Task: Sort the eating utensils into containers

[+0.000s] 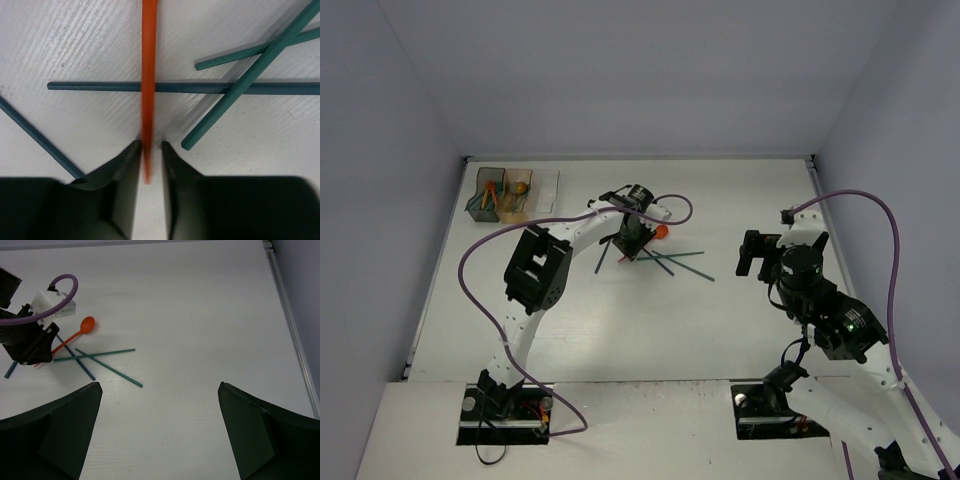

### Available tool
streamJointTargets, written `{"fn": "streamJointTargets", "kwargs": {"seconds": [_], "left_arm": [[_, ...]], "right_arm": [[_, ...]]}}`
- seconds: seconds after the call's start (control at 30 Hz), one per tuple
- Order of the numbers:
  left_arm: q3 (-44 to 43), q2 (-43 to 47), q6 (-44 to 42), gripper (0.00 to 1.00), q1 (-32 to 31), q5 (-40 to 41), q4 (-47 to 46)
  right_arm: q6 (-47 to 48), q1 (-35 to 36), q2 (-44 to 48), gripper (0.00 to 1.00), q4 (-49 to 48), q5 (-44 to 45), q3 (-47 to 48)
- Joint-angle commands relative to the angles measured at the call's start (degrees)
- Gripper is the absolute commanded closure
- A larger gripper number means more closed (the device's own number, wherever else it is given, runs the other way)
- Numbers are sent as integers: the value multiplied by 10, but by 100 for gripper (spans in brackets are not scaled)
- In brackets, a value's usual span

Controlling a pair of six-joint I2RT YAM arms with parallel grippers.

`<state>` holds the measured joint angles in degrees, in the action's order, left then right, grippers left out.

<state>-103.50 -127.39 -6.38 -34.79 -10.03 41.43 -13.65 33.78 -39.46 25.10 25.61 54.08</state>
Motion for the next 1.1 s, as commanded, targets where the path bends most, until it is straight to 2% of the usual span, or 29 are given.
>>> {"fn": "streamJointTargets", "kwargs": {"seconds": [0.0, 0.03, 0.37, 0.53, 0.7, 0.87, 1.07], "left_arm": [[-11, 8, -11, 94, -3, 7, -5], [-9, 11, -10, 99, -3, 9, -6], [-6, 120, 24, 100, 16, 51, -23], [20, 172, 49, 100, 69, 111, -20], [46, 202, 46, 100, 173, 161, 11], [30, 188, 31, 100, 247, 187, 32], [-59, 119, 17, 100, 316, 189, 68]], "right_arm": [[-6, -3, 0, 0, -30, 7, 15], [-6, -3, 1, 0, -30, 7, 15], [-1, -3, -1, 0, -30, 12, 17], [3, -3, 0, 0, -30, 19, 17], [4, -3, -1, 0, -30, 20, 15], [1, -3, -5, 0, -30, 20, 15], [0, -3, -15, 0, -30, 17, 15]]}}
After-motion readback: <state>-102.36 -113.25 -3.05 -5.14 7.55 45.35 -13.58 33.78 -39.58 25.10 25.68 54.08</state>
